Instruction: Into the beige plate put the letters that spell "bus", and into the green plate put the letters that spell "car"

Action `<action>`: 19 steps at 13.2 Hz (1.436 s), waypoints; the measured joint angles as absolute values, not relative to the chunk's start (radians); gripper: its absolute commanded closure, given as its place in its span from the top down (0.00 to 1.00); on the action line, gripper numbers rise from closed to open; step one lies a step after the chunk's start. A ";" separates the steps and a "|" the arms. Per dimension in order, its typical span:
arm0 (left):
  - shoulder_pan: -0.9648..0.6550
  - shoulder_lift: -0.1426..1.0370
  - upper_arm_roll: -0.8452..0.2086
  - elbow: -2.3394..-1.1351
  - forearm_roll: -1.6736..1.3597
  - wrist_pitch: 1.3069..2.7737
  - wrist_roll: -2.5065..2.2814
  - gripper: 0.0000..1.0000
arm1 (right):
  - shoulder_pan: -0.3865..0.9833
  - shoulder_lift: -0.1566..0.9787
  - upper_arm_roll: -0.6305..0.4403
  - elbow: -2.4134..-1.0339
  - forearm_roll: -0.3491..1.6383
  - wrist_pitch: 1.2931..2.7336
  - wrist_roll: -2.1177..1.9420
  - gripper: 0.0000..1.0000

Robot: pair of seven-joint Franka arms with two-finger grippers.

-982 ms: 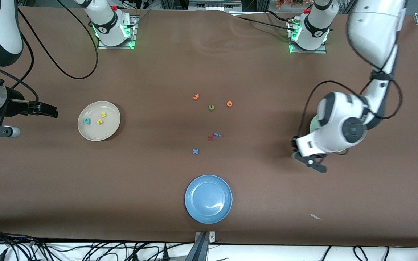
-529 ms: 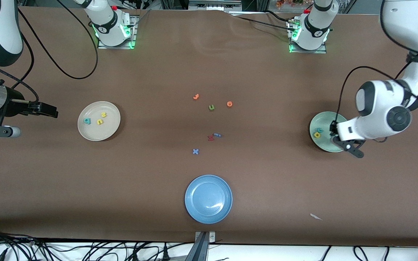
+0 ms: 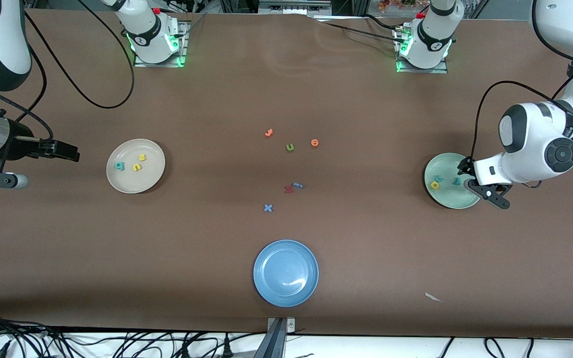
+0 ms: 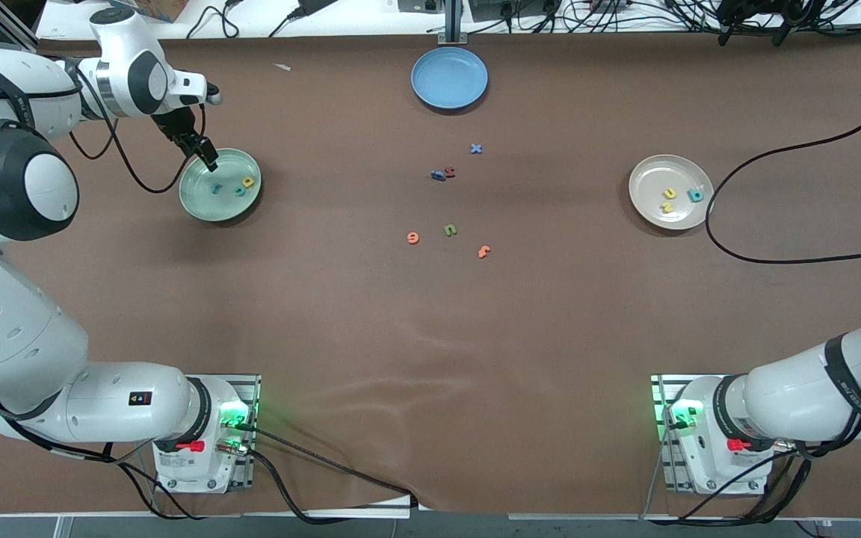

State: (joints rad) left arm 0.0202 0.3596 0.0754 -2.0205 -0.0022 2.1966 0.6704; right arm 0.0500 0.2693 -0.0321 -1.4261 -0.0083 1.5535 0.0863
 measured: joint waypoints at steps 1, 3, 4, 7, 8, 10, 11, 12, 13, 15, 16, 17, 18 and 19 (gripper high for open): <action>0.020 0.357 0.075 -2.024 -0.002 2.198 0.670 1.00 | 0.050 0.269 -0.032 -1.426 -0.008 1.554 0.086 1.00; 0.022 0.316 0.076 -2.043 -0.002 2.202 0.670 1.00 | 0.050 0.269 -0.032 -1.426 -0.008 1.554 0.086 1.00; 0.022 0.271 0.074 -2.063 -0.002 2.203 0.670 1.00 | 0.050 0.269 -0.032 -1.426 -0.008 1.554 0.086 1.00; 0.020 0.088 0.043 -2.097 -0.002 2.197 0.669 1.00 | 0.050 0.269 -0.032 -1.427 -0.008 1.554 0.086 1.00; 0.020 0.034 0.038 -2.102 -0.002 2.182 0.669 1.00 | 0.050 0.269 -0.032 -1.427 -0.008 1.554 0.086 1.00; 0.020 -0.064 0.037 -2.105 -0.002 2.121 0.669 1.00 | 0.050 0.269 -0.032 -1.427 -0.008 1.554 0.086 1.00; 0.020 -0.110 0.037 -2.103 -0.002 2.081 0.669 1.00 | 0.050 0.269 -0.032 -1.427 -0.008 1.554 0.086 1.00; 0.020 -0.149 0.037 -2.094 -0.002 2.033 0.666 1.00 | 0.050 0.270 -0.032 -1.427 -0.008 1.554 0.086 1.00; 0.020 -0.178 0.037 -2.069 -0.002 1.971 0.656 1.00 | 0.050 0.269 -0.032 -1.427 -0.008 1.555 0.086 1.00; 0.019 -0.200 0.036 -1.964 -0.002 1.819 0.616 1.00 | 0.050 0.269 -0.032 -1.427 -0.008 1.555 0.088 1.00; 0.018 -0.200 0.036 -1.899 -0.002 1.738 0.583 1.00 | 0.050 0.269 -0.032 -1.427 -0.004 1.555 0.089 1.00; 0.016 -0.196 0.034 -1.836 -0.002 1.660 0.543 1.00 | 0.050 0.269 -0.032 -1.427 -0.002 1.556 0.090 1.00; 0.016 -0.189 0.031 -1.779 -0.002 1.595 0.501 1.00 | 0.050 0.269 -0.032 -1.427 -0.001 1.556 0.091 1.00; 0.016 -0.179 0.021 -1.726 -0.002 1.535 0.453 1.00 | 0.050 0.269 -0.032 -1.427 -0.001 1.556 0.092 1.00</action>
